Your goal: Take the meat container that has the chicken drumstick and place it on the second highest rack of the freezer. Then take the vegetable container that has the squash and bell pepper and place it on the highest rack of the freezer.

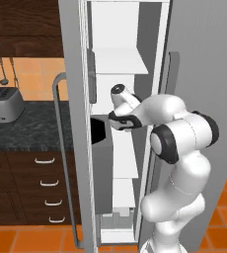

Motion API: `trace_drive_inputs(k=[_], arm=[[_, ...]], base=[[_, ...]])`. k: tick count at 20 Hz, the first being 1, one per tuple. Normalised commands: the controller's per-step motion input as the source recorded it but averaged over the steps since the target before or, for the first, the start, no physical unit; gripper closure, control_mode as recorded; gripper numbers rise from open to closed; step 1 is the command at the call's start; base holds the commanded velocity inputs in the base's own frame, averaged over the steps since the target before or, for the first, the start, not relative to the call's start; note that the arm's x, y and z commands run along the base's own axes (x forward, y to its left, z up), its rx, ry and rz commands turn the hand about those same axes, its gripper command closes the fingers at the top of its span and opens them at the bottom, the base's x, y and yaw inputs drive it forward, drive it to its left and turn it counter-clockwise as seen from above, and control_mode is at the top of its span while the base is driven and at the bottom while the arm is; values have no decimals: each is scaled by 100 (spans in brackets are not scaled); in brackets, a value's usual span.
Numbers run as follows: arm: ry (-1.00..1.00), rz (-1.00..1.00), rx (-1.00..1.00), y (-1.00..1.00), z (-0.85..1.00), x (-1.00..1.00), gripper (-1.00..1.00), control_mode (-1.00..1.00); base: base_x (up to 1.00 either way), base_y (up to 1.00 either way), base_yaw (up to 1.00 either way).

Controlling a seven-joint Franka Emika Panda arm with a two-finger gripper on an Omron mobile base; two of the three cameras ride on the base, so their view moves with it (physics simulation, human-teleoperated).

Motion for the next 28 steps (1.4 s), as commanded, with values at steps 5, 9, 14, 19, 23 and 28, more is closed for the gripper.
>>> trace_drive_inputs(k=[5,9,14,19,23,28], arm=[[0,4,0,-1,-34,74,100,-100],[0,2,0,-5,-37,64,100,-100],[-9,0,0,-6,-26,26,-100,-100],[-32,2,0,2,-1,-40,-100,-100],[-18,0,0,0,24,-89,-100,-100],[0,0,0,0,48,-100,-100,-100]], base=[[0,0,0],[0,0,0],[0,0,0],[0,0,0],[0,0,0],[0,0,0]])
